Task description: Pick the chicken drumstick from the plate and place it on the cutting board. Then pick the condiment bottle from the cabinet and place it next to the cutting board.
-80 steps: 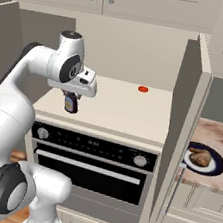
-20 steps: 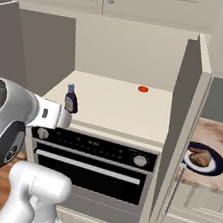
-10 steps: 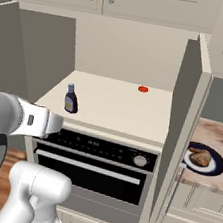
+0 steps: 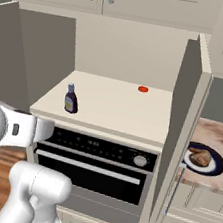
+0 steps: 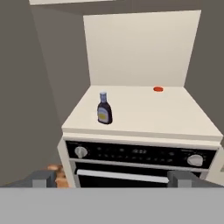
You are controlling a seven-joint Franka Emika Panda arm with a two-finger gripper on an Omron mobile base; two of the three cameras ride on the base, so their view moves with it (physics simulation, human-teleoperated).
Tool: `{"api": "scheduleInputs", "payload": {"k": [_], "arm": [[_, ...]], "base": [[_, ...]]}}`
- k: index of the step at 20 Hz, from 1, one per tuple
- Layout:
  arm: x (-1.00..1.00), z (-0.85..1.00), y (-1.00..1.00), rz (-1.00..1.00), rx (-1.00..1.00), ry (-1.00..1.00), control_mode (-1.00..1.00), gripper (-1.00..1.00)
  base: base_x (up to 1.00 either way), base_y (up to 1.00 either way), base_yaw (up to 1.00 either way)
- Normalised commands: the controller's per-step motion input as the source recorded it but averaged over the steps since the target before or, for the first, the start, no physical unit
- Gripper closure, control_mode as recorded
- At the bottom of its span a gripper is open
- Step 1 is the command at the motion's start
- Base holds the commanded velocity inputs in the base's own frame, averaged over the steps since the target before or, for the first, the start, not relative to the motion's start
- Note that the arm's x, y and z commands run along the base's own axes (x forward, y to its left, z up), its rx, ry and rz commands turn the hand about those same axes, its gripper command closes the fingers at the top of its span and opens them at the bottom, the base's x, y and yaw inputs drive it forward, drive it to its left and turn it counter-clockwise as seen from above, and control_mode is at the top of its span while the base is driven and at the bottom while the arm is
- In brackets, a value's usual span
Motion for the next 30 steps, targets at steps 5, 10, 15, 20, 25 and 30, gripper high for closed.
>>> {"api": "scheduleInputs", "payload": {"k": [5, 10, 15, 20, 25, 30], "arm": [[-0.31, 0.04, 0.0, 0.0, 0.0, -0.09, -1.0, -1.0], [-0.27, 0.02, 0.0, 0.0, 0.0, -0.07, -1.0, -1.0], [-0.17, 0.0, 0.0, 0.0, 0.0, -0.02, -1.0, -1.0], [-0.16, 0.0, 0.0, 0.0, 0.0, 0.0, -1.0, -1.0], [-0.16, 0.0, 0.0, 0.0, 0.0, 0.0, -1.0, -1.0], [-0.11, 0.0, 0.0, 0.0, 0.0, 0.0, -1.0, -1.0]], "base": [[0.0, 0.0, 0.0], [0.0, 0.0, 0.0], [0.0, 0.0, 0.0], [0.0, 0.0, 0.0], [0.0, 0.0, 0.0], [0.0, 0.0, 0.0]]}}
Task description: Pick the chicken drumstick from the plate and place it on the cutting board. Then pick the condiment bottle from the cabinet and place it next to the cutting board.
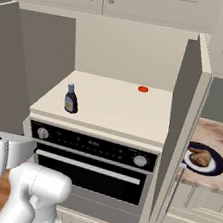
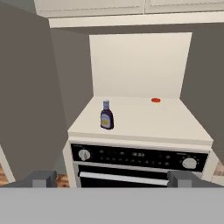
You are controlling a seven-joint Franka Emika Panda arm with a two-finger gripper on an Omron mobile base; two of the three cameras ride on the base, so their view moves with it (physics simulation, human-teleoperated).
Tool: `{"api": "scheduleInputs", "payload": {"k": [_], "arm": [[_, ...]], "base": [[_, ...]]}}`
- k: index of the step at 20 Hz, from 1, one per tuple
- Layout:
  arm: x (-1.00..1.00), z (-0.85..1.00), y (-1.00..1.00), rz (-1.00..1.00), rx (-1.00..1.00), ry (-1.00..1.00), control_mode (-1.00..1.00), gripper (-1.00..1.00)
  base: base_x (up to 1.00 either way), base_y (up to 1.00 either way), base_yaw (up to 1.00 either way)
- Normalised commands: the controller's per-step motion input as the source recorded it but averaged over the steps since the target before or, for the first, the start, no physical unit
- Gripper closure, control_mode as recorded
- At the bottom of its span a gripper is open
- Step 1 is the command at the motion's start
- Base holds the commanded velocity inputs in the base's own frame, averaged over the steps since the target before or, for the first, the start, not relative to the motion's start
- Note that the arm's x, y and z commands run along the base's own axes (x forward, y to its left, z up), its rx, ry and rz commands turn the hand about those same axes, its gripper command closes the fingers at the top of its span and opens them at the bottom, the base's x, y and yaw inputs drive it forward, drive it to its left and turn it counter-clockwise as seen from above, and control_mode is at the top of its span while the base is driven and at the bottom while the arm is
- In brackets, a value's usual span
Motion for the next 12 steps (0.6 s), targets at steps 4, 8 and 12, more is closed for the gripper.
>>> {"api": "scheduleInputs", "payload": {"k": [4, 8, 12], "arm": [[0.0, 0.0, 0.0, 0.0, 0.0, 0.0, -1.0, -1.0], [0.0, 0.0, 0.0, 0.0, 0.0, 0.0, 1.0, -1.0], [0.0, 0.0, 0.0, 0.0, 0.0, 0.0, 1.0, -1.0]], "base": [[0.0, 0.0, 0.0], [0.0, 0.0, 0.0], [0.0, 0.0, 0.0]]}}
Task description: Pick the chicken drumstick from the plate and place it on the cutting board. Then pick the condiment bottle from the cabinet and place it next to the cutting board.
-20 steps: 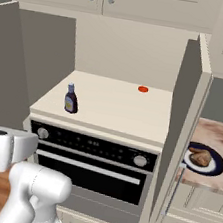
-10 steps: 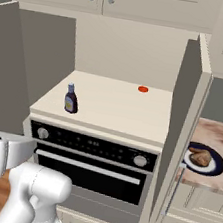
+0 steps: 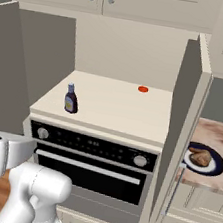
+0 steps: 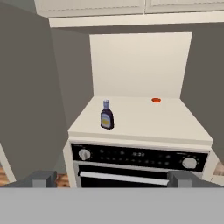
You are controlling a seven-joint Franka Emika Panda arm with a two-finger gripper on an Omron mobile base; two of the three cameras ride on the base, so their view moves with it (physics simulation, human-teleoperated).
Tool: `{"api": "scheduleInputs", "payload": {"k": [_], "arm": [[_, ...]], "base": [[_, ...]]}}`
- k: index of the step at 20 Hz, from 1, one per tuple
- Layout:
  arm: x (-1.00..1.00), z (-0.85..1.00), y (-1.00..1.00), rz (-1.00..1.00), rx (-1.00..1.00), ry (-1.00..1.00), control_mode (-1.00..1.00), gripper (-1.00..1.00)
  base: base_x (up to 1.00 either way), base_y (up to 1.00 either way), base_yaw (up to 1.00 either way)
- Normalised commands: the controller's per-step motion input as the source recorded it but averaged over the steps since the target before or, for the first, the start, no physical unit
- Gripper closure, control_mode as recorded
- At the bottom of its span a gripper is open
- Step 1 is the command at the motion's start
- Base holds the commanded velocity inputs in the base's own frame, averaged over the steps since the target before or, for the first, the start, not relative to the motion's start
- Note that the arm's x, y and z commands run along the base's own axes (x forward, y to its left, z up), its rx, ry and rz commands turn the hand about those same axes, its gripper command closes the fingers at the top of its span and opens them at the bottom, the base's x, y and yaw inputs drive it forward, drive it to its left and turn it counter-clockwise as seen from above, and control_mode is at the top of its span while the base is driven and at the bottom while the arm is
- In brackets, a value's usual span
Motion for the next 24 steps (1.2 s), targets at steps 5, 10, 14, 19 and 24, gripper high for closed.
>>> {"api": "scheduleInputs", "payload": {"k": [5, 10, 14, 19, 24], "arm": [[0.0, 0.0, 0.0, 0.0, 0.0, 0.0, 1.0, -1.0], [0.0, 0.0, 0.0, 0.0, 0.0, 0.0, 1.0, -1.0], [0.0, 0.0, 0.0, 0.0, 0.0, 0.0, 1.0, -1.0], [0.0, 0.0, 0.0, 0.0, 0.0, 0.0, 1.0, -1.0], [0.0, 0.0, 0.0, 0.0, 0.0, 0.0, 1.0, -1.0]], "base": [[-0.14, 0.0, 0.0], [-0.31, 0.0, 0.0], [-0.38, 0.0, 0.0], [-0.42, 0.0, 0.0], [-0.42, 0.0, 0.0]]}}
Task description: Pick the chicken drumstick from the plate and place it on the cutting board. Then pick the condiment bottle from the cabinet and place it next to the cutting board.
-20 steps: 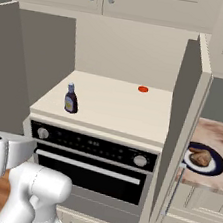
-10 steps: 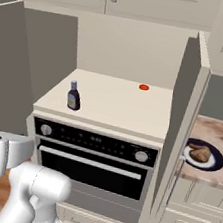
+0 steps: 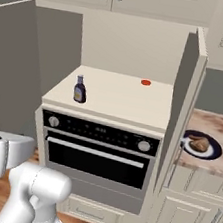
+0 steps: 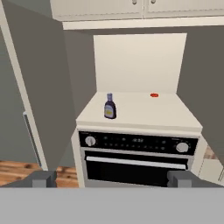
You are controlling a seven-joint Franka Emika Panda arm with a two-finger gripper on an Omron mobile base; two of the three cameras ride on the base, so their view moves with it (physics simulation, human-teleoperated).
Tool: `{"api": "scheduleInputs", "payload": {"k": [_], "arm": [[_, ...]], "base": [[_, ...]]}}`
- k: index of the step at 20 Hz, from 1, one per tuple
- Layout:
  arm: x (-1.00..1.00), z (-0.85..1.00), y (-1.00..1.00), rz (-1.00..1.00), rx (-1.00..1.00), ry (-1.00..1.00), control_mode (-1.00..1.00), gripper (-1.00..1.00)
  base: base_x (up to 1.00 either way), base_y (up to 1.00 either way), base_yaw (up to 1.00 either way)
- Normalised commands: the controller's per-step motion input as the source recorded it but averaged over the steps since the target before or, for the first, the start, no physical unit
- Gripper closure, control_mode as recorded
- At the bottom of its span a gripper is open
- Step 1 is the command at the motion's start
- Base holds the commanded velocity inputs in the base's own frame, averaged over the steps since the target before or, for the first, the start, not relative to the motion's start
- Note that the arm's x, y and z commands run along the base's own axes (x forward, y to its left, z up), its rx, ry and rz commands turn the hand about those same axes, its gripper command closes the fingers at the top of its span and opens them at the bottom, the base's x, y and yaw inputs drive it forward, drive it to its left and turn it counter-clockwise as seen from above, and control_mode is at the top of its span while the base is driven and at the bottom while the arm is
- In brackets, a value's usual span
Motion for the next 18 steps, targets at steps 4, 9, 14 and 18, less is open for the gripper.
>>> {"api": "scheduleInputs", "payload": {"k": [4, 9, 14, 18], "arm": [[0.0, 0.0, 0.0, 0.0, 0.0, 0.0, 1.0, -1.0], [0.0, 0.0, 0.0, 0.0, 0.0, 0.0, 1.0, -1.0], [0.0, 0.0, 0.0, 0.0, 0.0, 0.0, 1.0, -1.0], [0.0, 0.0, 0.0, 0.0, 0.0, 0.0, 1.0, -1.0]], "base": [[-0.35, 0.0, 0.0], [-0.13, 0.0, 0.0], [-0.02, -0.09, 0.0], [0.0, -0.32, 0.0]]}}
